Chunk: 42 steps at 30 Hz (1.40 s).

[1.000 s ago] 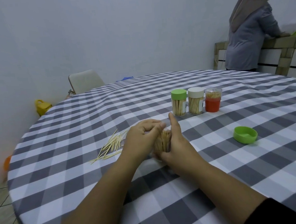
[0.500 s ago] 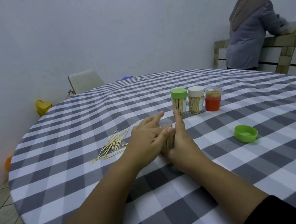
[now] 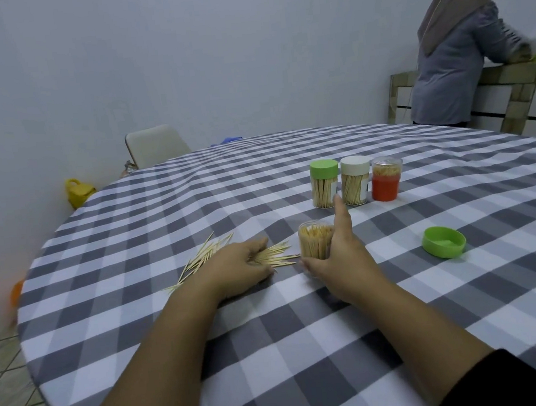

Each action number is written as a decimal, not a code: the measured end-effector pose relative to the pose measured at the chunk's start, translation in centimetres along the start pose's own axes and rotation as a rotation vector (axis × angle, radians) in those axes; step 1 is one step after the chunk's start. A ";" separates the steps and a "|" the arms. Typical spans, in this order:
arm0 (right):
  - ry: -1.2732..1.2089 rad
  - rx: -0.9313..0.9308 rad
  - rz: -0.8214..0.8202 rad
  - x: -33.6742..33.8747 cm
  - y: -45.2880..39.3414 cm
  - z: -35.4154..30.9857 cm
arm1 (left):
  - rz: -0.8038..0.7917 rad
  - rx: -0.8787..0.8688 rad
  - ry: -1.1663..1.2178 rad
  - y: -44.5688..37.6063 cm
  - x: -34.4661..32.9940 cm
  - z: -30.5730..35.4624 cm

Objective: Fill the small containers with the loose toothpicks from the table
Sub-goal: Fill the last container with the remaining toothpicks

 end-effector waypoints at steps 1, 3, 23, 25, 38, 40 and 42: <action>0.001 0.003 -0.001 0.0 0.0 0.0 | 0.029 -0.016 -0.058 -0.2 -0.3 0.2; 0.002 0.006 -0.005 0.0 0.1 0.0 | 0.084 -0.036 -0.159 -0.8 -0.8 0.6; 0.020 0.039 -0.027 -0.4 0.4 -0.3 | 0.380 -0.035 -0.562 -1.5 -2.8 3.6; 0.031 0.043 -0.029 -0.6 0.4 -0.4 | 0.381 -0.061 -0.485 -1.5 -2.7 3.2; 0.016 0.076 -0.129 -2.4 0.7 -1.0 | 0.553 -0.173 1.332 0.4 1.8 2.2; 0.019 0.075 -0.136 -2.5 0.7 -1.1 | 0.544 -0.224 1.530 0.8 2.6 2.3; 0.019 0.073 -0.144 -2.6 0.7 -1.1 | 0.526 -0.289 1.645 1.2 3.2 2.4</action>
Point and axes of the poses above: each hand's wrist, its own y-axis away from the middle knuckle, its own x-axis out of the back of the hand, z = x × y, the point moved 3 cm from there along -y, towards the middle knuckle, and after that the axes turned 7 degrees about -z, right-handed, at the moved point
